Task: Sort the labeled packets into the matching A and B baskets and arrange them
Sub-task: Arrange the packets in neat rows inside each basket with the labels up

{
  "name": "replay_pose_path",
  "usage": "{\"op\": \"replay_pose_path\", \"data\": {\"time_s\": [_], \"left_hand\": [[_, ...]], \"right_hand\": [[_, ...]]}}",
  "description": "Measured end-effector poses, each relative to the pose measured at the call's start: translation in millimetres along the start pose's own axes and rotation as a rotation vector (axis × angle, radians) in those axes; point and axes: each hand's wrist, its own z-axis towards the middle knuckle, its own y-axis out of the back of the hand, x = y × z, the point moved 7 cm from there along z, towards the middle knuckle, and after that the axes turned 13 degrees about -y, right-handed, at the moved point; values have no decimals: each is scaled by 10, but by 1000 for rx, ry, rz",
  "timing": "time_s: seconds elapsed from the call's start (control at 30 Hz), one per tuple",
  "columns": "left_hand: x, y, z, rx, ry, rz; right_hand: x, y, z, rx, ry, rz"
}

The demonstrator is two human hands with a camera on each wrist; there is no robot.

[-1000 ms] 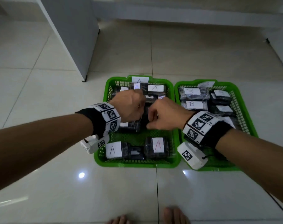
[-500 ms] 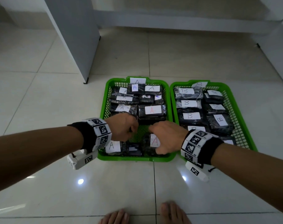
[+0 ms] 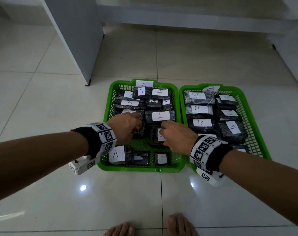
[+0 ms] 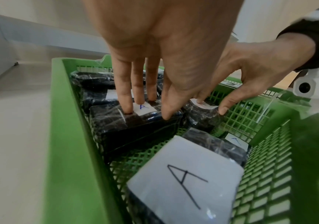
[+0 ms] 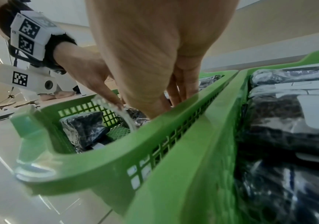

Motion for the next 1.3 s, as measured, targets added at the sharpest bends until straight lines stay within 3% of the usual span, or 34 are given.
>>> {"op": "replay_pose_path", "data": {"time_s": [0.1, 0.2, 0.3, 0.4, 0.5, 0.7, 1.0, 1.17, 1.3], "left_hand": [[-17, 21, 4, -26, -17, 27], [-155, 80, -51, -100, -164, 24], [-279, -15, -137, 4, -247, -40], [-310, -218, -204, 174, -193, -97], [-363, -330, -214, 225, -152, -134], [-316, -544, -143, 297, -1, -281], [-352, -539, -62, 217, -31, -345], [-281, -437, -37, 168, 20, -486], [-193, -325, -60, 94, 65, -688]], "right_hand": [[24, 12, 4, -10, 4, 4], [115, 117, -47, -52, 23, 12], [315, 71, -137, 55, 54, 101], [515, -149, -203, 251, 101, 68], [571, -237, -204, 327, 142, -5], [560, -324, -166, 360, 188, -67], [546, -121, -173, 283, 240, -154], [232, 307, -111, 254, 73, 127], [-209, 571, 10, 242, -149, 625]]}}
